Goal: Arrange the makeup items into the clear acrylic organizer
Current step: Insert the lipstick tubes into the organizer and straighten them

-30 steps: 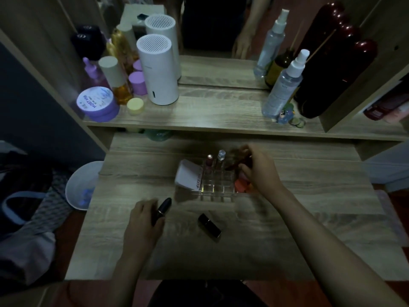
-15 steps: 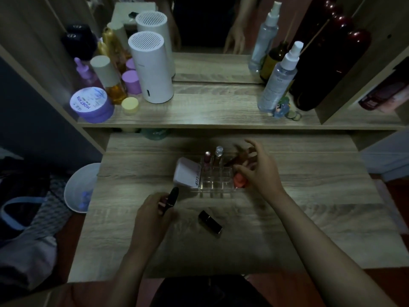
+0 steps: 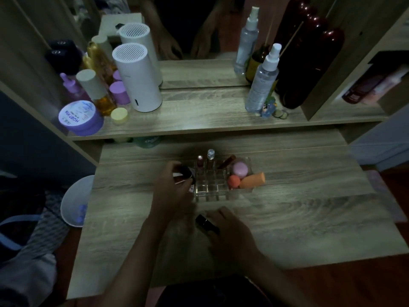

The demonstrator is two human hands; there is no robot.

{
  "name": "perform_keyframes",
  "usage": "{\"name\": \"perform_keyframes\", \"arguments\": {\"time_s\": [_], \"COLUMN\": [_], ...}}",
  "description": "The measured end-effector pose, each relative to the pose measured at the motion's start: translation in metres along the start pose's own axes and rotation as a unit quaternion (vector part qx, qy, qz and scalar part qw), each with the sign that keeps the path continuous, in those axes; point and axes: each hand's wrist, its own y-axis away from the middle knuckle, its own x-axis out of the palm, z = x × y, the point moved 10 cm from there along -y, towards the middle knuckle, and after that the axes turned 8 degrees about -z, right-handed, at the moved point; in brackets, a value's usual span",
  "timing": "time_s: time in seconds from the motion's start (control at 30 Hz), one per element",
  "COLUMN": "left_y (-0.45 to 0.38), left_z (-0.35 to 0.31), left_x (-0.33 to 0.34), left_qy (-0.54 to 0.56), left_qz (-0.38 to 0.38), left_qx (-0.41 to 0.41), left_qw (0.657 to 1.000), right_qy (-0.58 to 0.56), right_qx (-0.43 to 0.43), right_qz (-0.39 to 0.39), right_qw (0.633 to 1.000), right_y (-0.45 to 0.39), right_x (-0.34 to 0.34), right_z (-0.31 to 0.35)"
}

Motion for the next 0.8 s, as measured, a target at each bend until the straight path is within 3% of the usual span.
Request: {"name": "perform_keyframes", "arguments": {"time_s": [0.37,0.53,0.8], "left_y": [-0.019,-0.018,-0.020], "left_z": [0.006,0.007,0.005], "left_x": [0.042,0.046,0.049], "left_qy": [-0.074,-0.082,-0.111], "left_qz": [0.037,0.047,0.051], "left_qx": [0.010,0.032,0.041], "left_qw": [0.997,0.995,0.992], "right_qy": [0.040,-0.041,-0.116], "right_qx": [0.020,0.065,0.032], "right_qz": [-0.021,-0.045,-0.189], "right_qw": [0.999,0.996,0.975], "right_y": [0.008,0.000,-0.043], "right_x": [0.009,-0.015,-0.099], "right_z": [-0.008,-0.008,0.010]}}
